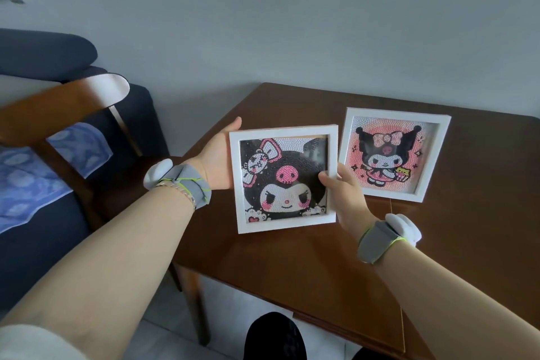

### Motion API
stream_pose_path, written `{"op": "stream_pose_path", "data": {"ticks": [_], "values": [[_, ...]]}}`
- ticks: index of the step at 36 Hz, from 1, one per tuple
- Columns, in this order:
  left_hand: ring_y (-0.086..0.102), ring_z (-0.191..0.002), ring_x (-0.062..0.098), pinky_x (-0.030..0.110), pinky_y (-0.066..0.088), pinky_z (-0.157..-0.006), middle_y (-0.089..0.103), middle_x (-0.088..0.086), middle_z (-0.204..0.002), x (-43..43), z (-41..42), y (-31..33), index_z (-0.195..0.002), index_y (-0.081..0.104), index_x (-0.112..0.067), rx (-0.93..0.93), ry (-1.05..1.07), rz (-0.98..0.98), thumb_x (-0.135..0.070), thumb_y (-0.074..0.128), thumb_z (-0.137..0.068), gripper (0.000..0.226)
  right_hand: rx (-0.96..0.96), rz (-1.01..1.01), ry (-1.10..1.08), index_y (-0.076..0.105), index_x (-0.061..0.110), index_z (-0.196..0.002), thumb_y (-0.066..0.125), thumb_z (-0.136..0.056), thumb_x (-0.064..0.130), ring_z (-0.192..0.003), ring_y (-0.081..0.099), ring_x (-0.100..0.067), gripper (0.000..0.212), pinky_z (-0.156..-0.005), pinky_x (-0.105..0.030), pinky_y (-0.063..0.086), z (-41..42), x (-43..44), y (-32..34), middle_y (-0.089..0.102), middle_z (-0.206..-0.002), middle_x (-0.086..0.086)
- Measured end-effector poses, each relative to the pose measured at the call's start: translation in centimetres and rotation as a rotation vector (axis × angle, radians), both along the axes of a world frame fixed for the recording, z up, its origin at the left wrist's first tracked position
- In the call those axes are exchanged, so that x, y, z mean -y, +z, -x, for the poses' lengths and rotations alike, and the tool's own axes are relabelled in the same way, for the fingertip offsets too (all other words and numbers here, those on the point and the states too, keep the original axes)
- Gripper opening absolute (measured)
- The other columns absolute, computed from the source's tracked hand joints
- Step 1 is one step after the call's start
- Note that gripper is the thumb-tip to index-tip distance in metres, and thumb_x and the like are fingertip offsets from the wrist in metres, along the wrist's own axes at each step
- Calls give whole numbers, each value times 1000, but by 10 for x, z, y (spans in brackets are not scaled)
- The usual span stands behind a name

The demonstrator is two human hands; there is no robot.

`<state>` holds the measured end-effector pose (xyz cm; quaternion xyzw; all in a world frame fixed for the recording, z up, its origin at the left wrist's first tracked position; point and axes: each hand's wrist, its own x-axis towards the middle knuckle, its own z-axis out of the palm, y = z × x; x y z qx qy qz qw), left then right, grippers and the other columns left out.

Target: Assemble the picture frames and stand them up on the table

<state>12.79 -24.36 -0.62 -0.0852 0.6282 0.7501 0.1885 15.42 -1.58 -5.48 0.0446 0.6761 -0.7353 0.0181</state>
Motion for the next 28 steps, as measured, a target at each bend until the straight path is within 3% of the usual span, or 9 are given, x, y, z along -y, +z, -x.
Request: {"op": "stream_pose_path", "data": {"ticks": [1,3,4,7,12,18,21,25,28], "values": [[70,-78,26,36,46,-81,73,11,-88,-3,-1,4,-88,70,-11,-24,-47,-33,-64,38,-84,61,-15,2,-8,42,-13,-127,49,-93,-2,-124,45,-41,37,-102,-39,39,1,1,2,33,-137,-25],[70,-72,25,35,47,-79,73,10,-81,-3,-2,8,-82,69,-11,-45,-20,-82,-62,35,-88,61,-35,-11,-11,46,-10,-125,48,-93,-3,-115,55,-33,33,-103,-40,38,1,5,5,56,-118,-28],[70,-71,25,35,47,-78,72,11,-81,-3,1,8,-81,68,-10,-54,5,-119,-61,36,-88,60,-40,-30,3,55,-3,-112,48,-93,-4,-96,63,-23,21,-92,-35,44,1,6,6,66,-91,-16],[70,-69,25,35,48,-77,72,11,-78,-4,1,4,-82,66,-10,-47,52,-109,-60,37,-88,58,-33,-54,-6,52,17,-77,47,-94,-2,-55,44,-10,26,-60,-22,39,3,10,6,41,-55,4],[67,-82,28,36,49,-81,71,13,-87,-8,5,-5,-89,65,-10,-52,169,-108,-61,32,-90,61,-11,-117,-12,52,14,-85,47,-94,3,-69,44,-19,15,-64,-27,40,5,12,7,45,-73,-7],[67,-86,26,38,50,-84,71,10,-101,-13,0,-30,-85,68,-18,-82,326,-98,-57,35,-92,51,-5,-198,-11,47,18,-74,47,-95,9,-59,41,-12,24,-54,-20,37,5,12,7,41,-63,2],[67,-83,24,41,50,-93,73,5,-91,-18,-6,-41,-82,66,-23,-103,428,-22,-58,36,-91,47,-21,-219,-4,52,11,-95,50,-95,12,-74,50,-17,2,-57,-19,41,6,10,8,51,-71,1],[60,-74,16,30,46,-74,65,-1,-80,-29,-19,-49,-78,59,-24,-104,562,84,-57,29,-94,48,-23,-244,20,38,14,-138,56,-92,18,-101,53,-18,49,-81,-24,44,-1,7,16,54,-114,-3],[60,-75,16,27,45,-69,64,0,-84,-33,-32,-55,-76,58,-22,-118,622,122,-54,25,-95,50,-159,-284,-94,33,15,-143,56,-92,19,-126,43,-15,56,-98,-24,32,-9,3,44,44,-139,-5]]}}
